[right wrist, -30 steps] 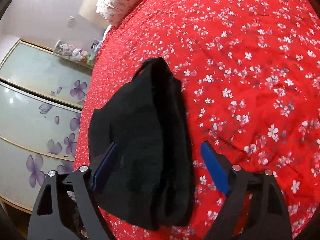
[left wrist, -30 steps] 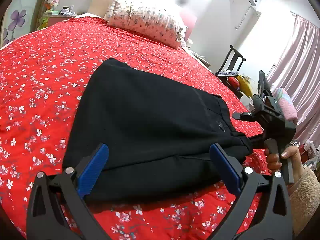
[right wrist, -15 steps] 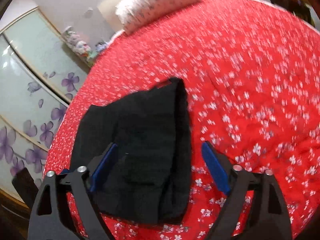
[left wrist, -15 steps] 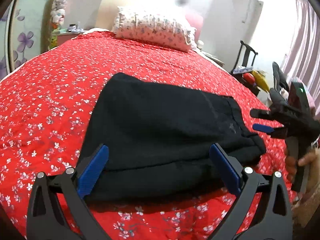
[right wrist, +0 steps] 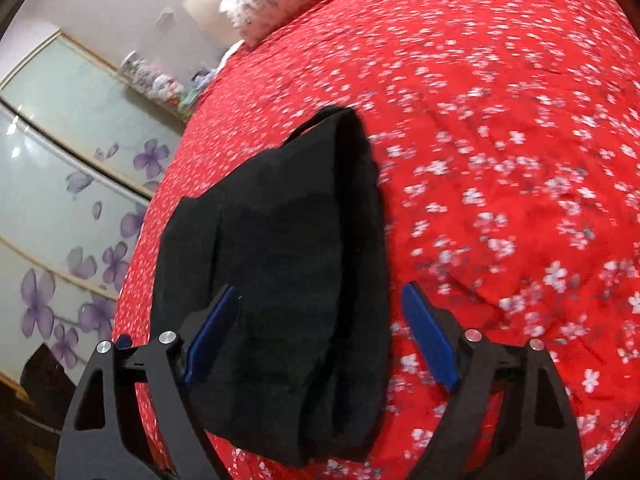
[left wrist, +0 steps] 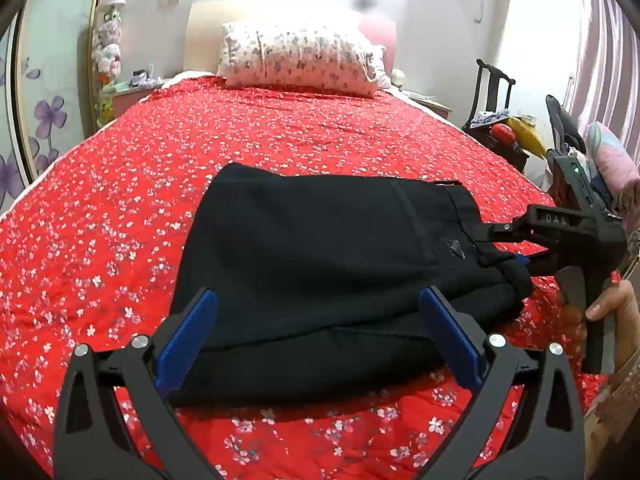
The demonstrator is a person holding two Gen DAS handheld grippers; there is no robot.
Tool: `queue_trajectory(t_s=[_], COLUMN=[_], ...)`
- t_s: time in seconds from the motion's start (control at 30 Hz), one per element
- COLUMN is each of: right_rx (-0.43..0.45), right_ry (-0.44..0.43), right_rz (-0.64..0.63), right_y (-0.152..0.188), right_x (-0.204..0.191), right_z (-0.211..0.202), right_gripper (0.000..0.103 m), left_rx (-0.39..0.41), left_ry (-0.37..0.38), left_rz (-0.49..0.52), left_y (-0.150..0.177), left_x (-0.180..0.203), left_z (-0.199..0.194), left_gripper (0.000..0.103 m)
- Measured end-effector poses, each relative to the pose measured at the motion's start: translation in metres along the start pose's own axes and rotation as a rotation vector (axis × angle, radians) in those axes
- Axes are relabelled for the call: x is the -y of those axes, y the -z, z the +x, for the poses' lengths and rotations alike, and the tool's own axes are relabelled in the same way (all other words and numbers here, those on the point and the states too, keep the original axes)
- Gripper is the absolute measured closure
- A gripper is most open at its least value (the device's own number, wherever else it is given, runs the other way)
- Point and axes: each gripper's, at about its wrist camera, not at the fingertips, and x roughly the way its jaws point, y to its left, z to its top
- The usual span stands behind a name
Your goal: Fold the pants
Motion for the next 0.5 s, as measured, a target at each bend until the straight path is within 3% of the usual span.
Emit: queue_trajectory(t_s=[0.1,0.23,0.37,0.5], right_rx=[-0.023,-0.012,-0.005,-0.02], right_ry=[0.015,-0.032,-0.01,-0.009], right_rz=[0.001,0.024,-0.054,-0.02], right_y=[-0.001,-0.002,0.0,-0.002], right_x=[0.0,-0.001,-0.015,-0.008], right_z=[0.01,0.009,0.004,0.011], right_gripper=[0.017,0.019,0.019,0.019], left_rx=[-0.007,-0.021,-0.026,-0.032], left_ry=[0.003,-0.006,-0.019,-0.034], left_rz=[-0.02,-0.028,-0.022,-0.008], left_y=[0.002,0.003,0.005,0.006], left_x=[-0.004,-0.008,-0.008,-0.004], left_z=[0.0,0.0,0.001,0.002], left_gripper=[0.002,0.002,0.002,0.002])
